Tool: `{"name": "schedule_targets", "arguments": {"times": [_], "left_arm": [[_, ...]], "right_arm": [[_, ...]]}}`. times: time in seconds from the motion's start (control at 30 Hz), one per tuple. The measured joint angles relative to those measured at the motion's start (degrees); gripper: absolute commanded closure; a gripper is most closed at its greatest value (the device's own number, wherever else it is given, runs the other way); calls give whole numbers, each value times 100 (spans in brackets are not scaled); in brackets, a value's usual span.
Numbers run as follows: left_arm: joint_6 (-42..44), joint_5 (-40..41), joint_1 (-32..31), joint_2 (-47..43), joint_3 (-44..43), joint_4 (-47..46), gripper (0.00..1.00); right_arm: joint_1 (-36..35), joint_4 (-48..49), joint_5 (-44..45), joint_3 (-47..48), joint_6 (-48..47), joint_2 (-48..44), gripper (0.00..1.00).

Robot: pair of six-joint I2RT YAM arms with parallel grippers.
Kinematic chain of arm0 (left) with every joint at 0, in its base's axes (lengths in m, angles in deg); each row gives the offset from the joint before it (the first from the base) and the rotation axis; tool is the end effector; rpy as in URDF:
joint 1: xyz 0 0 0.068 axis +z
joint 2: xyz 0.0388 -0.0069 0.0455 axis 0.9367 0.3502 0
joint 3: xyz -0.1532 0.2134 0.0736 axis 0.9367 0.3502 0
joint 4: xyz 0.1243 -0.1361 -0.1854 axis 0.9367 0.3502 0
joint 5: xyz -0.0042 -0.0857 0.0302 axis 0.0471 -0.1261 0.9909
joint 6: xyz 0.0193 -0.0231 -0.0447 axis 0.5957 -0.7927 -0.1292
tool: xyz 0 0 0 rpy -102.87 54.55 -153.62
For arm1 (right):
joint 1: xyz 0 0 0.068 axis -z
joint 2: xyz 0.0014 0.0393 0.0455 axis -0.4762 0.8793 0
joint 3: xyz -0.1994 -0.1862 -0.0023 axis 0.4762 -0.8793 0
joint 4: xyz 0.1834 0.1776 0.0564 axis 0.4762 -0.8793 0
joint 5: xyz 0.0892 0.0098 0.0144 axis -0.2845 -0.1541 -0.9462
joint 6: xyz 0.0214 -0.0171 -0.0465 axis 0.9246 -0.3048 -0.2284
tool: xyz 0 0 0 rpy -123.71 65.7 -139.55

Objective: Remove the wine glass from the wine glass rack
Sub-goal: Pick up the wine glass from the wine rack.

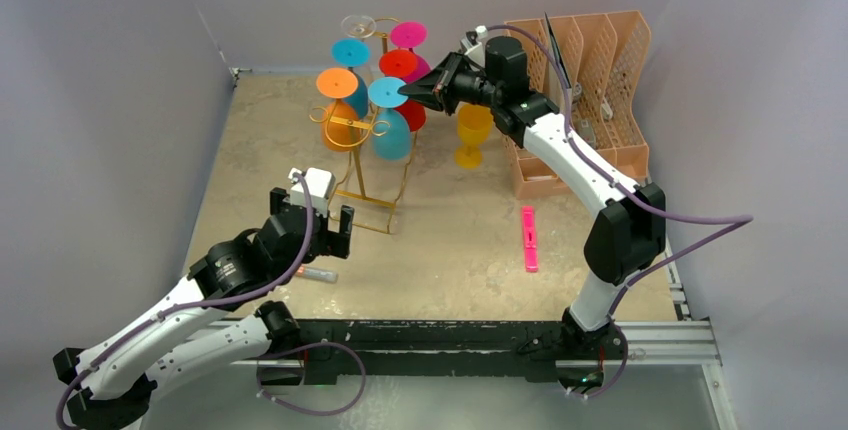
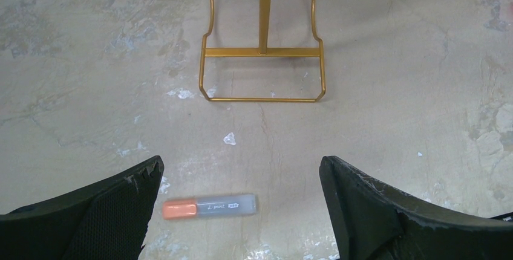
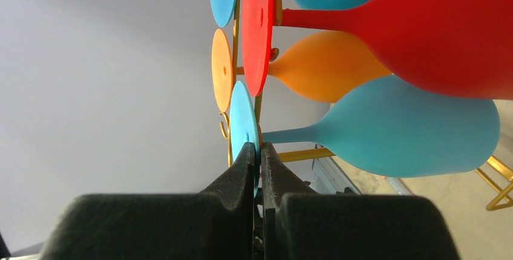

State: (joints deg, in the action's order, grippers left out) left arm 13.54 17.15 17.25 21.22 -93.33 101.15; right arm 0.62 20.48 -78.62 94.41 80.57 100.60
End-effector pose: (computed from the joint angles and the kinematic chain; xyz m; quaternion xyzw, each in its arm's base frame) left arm 0.0904 -0.0848 0.3176 0.0885 0.8614 -0.0600 0.4966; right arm 0.3623 0.2135 0.3947 0.0935 0.7243 0.6368 0.2472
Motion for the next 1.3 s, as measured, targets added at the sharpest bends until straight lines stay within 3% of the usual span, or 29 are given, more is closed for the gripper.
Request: {"name": "schedule_targets", "arguments": {"times": [0.37, 1.3], "left_arm": [[2, -24, 0, 28, 0, -7, 0], [26, -184, 0, 264, 0, -17, 0]], "right_arm": [[-11, 2, 70, -66, 361, -35, 100], [-11, 184, 90, -494, 90, -407, 100]]}}
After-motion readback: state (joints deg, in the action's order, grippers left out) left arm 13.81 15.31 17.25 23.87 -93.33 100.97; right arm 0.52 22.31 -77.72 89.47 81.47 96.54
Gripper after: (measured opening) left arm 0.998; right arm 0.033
